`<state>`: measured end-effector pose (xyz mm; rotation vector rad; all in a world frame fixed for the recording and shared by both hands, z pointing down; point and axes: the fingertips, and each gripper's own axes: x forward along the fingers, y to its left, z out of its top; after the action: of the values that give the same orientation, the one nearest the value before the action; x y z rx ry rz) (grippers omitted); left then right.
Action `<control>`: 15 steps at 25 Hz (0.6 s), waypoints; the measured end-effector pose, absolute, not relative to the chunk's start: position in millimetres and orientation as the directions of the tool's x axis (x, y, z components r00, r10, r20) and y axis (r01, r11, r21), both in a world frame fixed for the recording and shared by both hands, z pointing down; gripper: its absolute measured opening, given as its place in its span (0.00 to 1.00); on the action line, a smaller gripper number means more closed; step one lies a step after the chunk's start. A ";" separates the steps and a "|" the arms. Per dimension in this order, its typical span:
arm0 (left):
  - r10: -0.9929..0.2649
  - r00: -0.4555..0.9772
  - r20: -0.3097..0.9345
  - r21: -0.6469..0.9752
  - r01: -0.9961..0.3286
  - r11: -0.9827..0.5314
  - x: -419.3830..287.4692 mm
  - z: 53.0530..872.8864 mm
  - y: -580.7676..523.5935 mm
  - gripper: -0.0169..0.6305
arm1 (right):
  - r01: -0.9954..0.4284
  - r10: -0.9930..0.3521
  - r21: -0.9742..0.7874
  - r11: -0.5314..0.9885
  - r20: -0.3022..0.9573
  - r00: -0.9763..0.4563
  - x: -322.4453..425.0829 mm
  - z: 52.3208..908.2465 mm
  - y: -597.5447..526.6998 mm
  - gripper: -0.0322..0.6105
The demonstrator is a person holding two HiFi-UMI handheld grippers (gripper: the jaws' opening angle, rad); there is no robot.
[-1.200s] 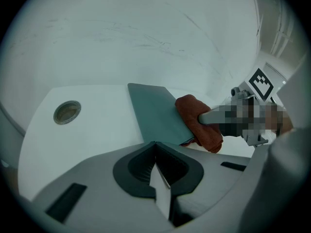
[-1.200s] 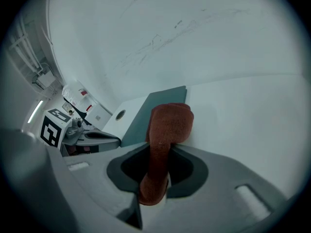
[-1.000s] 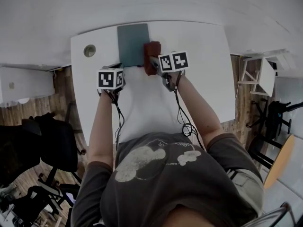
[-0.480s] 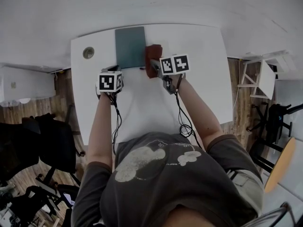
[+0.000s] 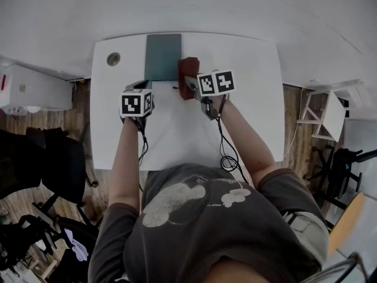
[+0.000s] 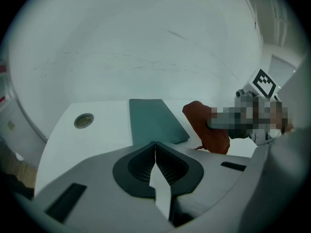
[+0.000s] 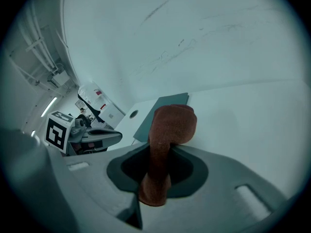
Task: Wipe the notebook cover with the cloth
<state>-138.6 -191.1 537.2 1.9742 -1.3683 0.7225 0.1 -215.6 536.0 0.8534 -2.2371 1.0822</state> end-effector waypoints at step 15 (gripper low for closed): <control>-0.756 0.210 0.620 0.208 -0.973 -0.100 -135.1 495.1 -126.7 0.02 | -0.563 -0.200 -0.509 0.651 0.601 -0.774 -24.0 508.8 -183.4 0.17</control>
<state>-135.1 -126.7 495.1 1.9099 -1.5983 0.4855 -24.0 -183.4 508.8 0.5939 -2.3674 0.9672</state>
